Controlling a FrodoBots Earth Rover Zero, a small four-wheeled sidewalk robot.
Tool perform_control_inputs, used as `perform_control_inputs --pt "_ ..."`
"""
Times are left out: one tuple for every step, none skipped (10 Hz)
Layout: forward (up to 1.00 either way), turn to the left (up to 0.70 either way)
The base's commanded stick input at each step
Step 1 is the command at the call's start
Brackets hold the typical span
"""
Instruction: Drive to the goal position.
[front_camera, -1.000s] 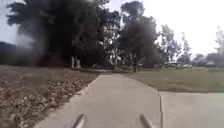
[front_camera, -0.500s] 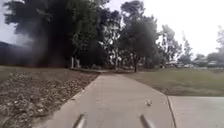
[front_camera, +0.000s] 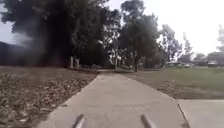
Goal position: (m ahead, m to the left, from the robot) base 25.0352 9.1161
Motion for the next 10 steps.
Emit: perform_control_inputs --pt "0.7 0.0" --pt "0.7 0.0" --pt "0.7 0.0" --pt "0.7 0.0" --pt "0.7 0.0" --pt "0.7 0.0" --pt "0.7 0.0" --pt "0.7 0.0" --pt "0.7 0.0" --pt "0.7 0.0"
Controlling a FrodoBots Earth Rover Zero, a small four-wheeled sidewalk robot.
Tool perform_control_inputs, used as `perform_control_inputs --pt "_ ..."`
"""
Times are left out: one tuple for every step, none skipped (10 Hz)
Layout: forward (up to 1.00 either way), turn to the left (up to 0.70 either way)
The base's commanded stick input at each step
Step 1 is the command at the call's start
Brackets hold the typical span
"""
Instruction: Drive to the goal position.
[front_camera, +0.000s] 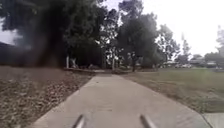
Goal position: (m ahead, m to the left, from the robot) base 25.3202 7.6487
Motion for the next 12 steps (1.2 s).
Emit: perform_control_inputs --pt "0.7 0.0" --pt "0.7 0.0" --pt "0.7 0.0" --pt "0.7 0.0" --pt "0.7 0.0" --pt "0.7 0.0" --pt "0.7 0.0" --pt "0.7 0.0" --pt "0.7 0.0" --pt "0.7 0.0" --pt "0.7 0.0" --pt "0.7 0.0"
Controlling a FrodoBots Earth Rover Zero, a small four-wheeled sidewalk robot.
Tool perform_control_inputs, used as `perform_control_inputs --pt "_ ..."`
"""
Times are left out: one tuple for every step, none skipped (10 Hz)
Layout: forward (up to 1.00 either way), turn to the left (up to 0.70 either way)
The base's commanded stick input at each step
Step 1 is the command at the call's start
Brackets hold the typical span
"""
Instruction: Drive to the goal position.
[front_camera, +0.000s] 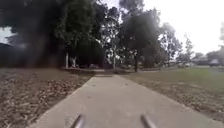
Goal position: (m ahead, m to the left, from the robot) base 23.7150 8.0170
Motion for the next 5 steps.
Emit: perform_control_inputs --pt "0.7 0.0" --pt "0.7 0.0" --pt "0.7 0.0" --pt "0.7 0.0" --pt "0.7 0.0"
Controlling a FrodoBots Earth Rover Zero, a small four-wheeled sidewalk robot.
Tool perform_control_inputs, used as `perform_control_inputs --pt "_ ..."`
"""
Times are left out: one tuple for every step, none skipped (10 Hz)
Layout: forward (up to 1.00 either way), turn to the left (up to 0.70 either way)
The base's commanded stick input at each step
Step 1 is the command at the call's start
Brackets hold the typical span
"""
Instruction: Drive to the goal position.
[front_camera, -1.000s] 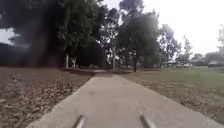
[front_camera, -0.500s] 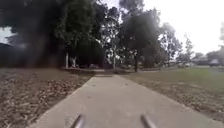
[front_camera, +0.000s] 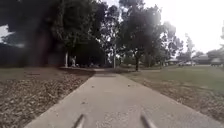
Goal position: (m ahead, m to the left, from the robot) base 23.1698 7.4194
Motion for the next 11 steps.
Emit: perform_control_inputs --pt "0.7 0.0" --pt "0.7 0.0" --pt "0.7 0.0" --pt "0.7 0.0" --pt "0.7 0.0" --pt "0.7 0.0" --pt "0.7 0.0" --pt "0.7 0.0" --pt "0.7 0.0" --pt "0.7 0.0" --pt "0.7 0.0"
